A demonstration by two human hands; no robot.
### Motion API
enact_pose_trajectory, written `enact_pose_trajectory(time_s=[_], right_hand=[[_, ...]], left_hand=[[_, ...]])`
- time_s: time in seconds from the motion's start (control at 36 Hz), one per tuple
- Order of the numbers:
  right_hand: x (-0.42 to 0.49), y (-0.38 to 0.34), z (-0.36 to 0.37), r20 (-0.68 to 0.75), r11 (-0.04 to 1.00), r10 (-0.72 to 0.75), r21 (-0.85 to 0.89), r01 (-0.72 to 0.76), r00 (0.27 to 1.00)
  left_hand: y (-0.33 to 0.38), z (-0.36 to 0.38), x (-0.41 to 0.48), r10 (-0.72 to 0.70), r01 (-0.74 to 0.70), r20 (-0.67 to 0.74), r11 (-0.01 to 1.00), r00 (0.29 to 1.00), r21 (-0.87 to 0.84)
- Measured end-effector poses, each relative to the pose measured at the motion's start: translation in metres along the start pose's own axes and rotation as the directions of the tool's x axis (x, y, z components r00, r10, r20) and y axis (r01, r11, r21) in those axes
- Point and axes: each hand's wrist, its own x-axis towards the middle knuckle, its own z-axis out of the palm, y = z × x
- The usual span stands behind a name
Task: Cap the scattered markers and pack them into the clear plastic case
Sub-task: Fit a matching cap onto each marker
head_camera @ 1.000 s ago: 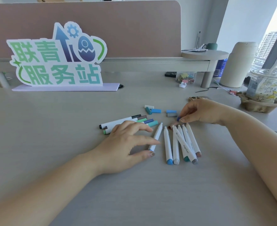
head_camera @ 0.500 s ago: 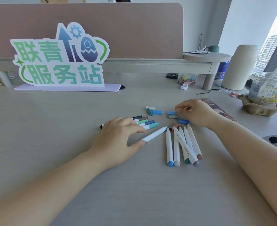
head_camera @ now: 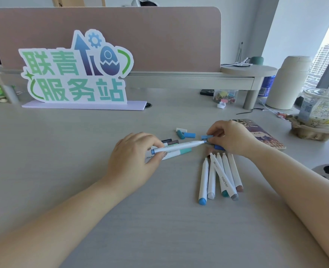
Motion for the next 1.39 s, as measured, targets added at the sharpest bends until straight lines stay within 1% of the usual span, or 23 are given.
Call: enact_pose_trajectory(time_s=[0.11,0.22,0.33,0.44,0.67,0.92,1.17,1.33,1.39], right_hand=[[0.0,0.0,0.001,-0.009,0.999,-0.017,0.041,0.017,1.0],[-0.003,-0.004,-0.002,-0.029,0.98,-0.056,0.19,0.061,0.998],[-0.009,-0.011,-0.01,0.033,0.935,-0.079,0.349,0.062,0.996],[-0.012,-0.018,-0.012,0.068,0.9,-0.11,0.429,0.071,0.992],[-0.015,-0.023,-0.013,0.042,0.888,-0.149,0.445,0.115,0.988],[-0.017,-0.028,-0.014,0.048,0.889,-0.172,0.437,0.135,0.984],[-0.015,-0.028,-0.013,0.01,0.848,-0.116,0.521,0.094,0.993],[-0.013,-0.025,-0.011,0.045,0.855,-0.132,0.511,0.091,0.99],[-0.014,-0.027,-0.01,0.053,0.871,-0.138,0.482,0.096,0.989]], left_hand=[[0.0,-0.003,-0.002,-0.053,0.053,-0.012,0.997,0.999,-0.052],[-0.002,-0.004,-0.001,-0.108,0.102,-0.038,0.987,0.993,-0.121],[-0.004,-0.005,0.001,-0.158,0.142,-0.068,0.97,0.985,-0.198],[-0.005,-0.006,0.002,-0.202,0.176,-0.076,0.949,0.976,-0.26],[-0.008,-0.006,0.002,-0.204,0.182,-0.061,0.947,0.977,-0.264],[-0.009,-0.007,0.003,-0.202,0.18,-0.066,0.951,0.977,-0.253],[-0.012,-0.006,0.003,-0.224,0.195,-0.089,0.948,0.971,-0.252],[-0.011,-0.006,0.003,-0.223,0.194,-0.093,0.948,0.97,-0.254],[-0.011,-0.006,0.003,-0.217,0.187,-0.093,0.948,0.972,-0.257]])
